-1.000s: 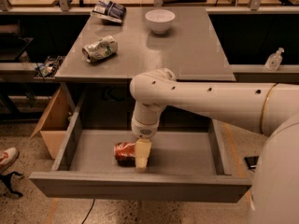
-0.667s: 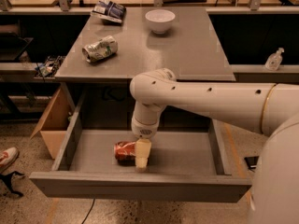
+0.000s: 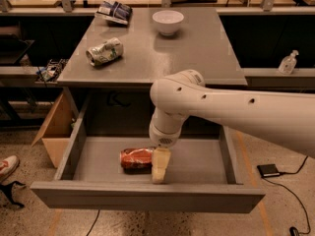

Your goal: Place coke can into top drawer

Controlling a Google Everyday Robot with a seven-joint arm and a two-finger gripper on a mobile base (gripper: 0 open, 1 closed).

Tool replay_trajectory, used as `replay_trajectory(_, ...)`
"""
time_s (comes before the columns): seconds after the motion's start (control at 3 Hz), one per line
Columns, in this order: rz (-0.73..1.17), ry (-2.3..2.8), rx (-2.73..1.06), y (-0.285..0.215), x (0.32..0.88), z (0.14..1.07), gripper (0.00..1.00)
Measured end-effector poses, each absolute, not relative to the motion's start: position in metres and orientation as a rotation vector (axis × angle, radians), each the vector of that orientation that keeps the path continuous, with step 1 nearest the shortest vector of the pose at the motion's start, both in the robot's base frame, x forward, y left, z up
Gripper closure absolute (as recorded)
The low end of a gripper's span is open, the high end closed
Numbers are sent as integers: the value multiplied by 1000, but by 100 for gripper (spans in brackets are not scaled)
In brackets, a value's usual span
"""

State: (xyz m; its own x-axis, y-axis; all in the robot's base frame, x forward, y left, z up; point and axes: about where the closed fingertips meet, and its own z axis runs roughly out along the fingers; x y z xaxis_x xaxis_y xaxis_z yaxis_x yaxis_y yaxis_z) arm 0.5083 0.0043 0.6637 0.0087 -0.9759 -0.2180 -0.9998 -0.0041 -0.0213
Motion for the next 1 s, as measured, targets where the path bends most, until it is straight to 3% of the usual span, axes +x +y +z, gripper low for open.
replay_trajectory(1.0, -47, 2108, -1855, -86, 501, 785, 0)
